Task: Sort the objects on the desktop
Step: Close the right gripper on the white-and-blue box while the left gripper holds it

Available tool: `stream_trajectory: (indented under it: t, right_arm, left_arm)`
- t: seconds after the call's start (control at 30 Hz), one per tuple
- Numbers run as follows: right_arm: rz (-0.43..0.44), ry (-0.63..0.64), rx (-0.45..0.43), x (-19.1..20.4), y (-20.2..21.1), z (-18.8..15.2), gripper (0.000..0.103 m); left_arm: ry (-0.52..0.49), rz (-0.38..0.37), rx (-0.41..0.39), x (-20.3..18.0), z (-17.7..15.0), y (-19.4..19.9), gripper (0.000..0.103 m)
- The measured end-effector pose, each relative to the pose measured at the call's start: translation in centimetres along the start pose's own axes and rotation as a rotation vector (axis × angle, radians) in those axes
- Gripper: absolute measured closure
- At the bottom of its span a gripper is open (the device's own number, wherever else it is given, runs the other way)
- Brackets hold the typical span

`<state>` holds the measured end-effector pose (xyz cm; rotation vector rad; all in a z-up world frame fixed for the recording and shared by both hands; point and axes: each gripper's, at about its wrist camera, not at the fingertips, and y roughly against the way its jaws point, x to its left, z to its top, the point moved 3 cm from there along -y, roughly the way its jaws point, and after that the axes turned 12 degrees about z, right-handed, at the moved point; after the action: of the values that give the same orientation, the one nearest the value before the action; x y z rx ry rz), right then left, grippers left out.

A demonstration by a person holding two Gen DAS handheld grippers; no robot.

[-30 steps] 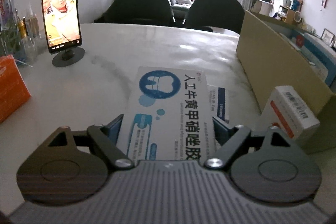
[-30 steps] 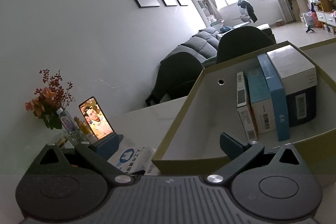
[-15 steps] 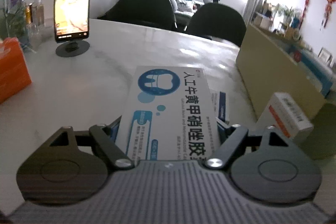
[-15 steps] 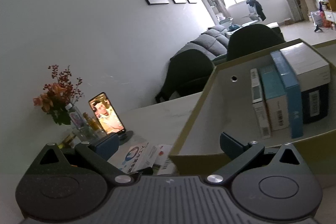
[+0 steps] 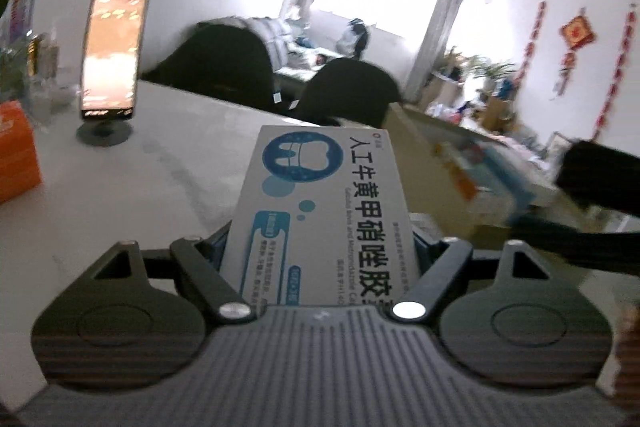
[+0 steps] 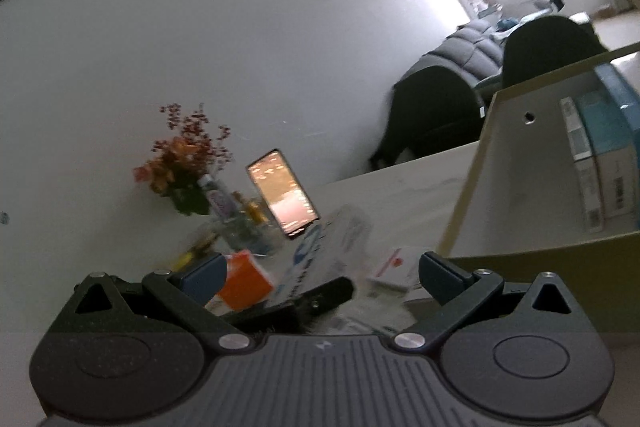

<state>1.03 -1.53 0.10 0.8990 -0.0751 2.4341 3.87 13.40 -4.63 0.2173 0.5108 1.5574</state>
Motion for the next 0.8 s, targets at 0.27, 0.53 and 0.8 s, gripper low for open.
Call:
stream_trajectory:
  t: [0.27,0.53,0.8]
  right_arm:
    - [0.064,-0.051,-0.001,0.6,0.9,0.3,0.001]
    - [0.132,-0.152,-0.012,-0.2,1.8,0.7,0.003]
    - [0.165,-0.228,0.036,-1.0,1.3,1.5,0.024]
  left_arm:
    - [-0.022,-0.083,-0.047,-1.2,0.8,2.7,0.022]
    - [-0.034,-0.174,-0.042,-1.7,0.7,2.9,0.022]
    - [-0.066,-0.206,-0.072,-2.6,0.8,2.6,0.022]
